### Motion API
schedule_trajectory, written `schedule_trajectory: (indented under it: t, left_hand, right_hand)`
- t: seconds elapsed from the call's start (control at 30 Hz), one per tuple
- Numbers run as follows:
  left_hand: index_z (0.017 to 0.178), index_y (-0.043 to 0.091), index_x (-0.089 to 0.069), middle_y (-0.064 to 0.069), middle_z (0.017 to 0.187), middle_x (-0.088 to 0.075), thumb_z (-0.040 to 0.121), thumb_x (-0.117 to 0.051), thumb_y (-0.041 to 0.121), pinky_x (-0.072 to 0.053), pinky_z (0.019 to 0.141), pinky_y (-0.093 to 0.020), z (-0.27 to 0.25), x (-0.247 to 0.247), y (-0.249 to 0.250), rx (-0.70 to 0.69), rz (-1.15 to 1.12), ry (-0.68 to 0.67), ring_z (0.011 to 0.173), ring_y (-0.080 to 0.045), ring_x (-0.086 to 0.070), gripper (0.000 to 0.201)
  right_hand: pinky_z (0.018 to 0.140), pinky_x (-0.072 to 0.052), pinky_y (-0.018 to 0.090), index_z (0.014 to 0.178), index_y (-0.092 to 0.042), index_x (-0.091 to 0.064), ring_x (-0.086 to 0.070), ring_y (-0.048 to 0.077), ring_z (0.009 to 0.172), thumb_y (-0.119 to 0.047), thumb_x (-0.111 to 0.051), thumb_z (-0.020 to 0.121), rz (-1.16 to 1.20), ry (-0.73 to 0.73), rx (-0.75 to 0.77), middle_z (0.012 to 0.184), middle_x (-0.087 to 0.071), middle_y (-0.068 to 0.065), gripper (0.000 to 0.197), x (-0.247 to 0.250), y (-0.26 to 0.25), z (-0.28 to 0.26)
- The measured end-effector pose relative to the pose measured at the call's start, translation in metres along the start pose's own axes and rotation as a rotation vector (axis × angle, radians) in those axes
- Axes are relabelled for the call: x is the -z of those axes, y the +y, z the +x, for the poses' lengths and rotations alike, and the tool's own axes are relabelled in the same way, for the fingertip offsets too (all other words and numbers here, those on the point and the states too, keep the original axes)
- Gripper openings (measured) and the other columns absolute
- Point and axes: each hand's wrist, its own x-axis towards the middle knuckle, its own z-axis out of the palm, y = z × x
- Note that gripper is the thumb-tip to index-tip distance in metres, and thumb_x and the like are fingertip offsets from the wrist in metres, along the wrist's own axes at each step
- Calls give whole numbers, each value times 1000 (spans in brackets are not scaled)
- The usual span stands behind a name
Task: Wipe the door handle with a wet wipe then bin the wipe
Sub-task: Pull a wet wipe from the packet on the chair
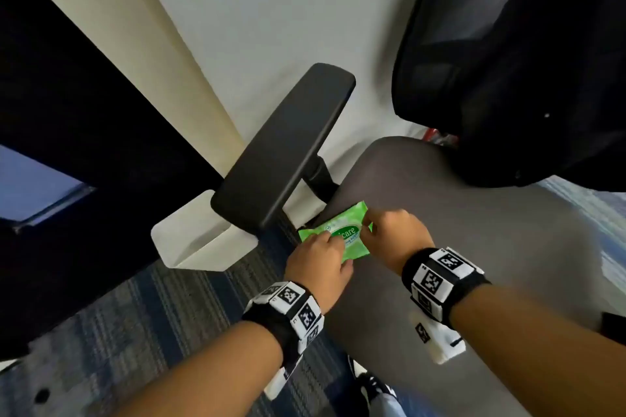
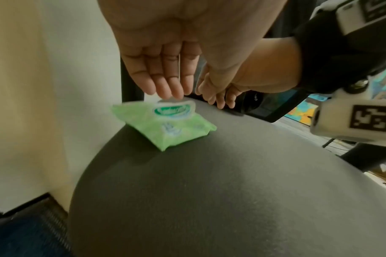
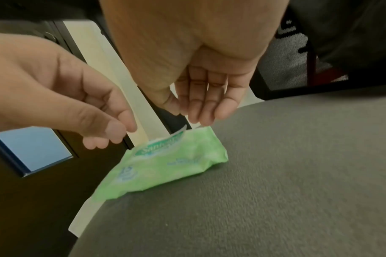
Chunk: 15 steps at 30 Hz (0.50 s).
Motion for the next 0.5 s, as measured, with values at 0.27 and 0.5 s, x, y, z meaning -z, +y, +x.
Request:
schedule_trajectory:
  t: [0.27,0.5]
  left_hand:
    - [103,10,-59,-9,107,-60,88,-54,39,-47,75,-38,20,-34,-4,111,-63,40,99,-28,-56,33]
    - [102,8,-54,-10,106,-60,84,-58,42,-46,72,-38,30,-40,-5,154,-93,25,98,-30,-57,39]
  right_hand:
    - [74,-51,38,95,-9,-57,-60,35,90,-32,-52,87,161,-96,-20,101,-61,14,25,-39,16,21]
    - [65,-48,35,76,-11,-54,-52,23,73,-24,-53,88,295,-16,174,79,-50,-1,17,-47,16,13]
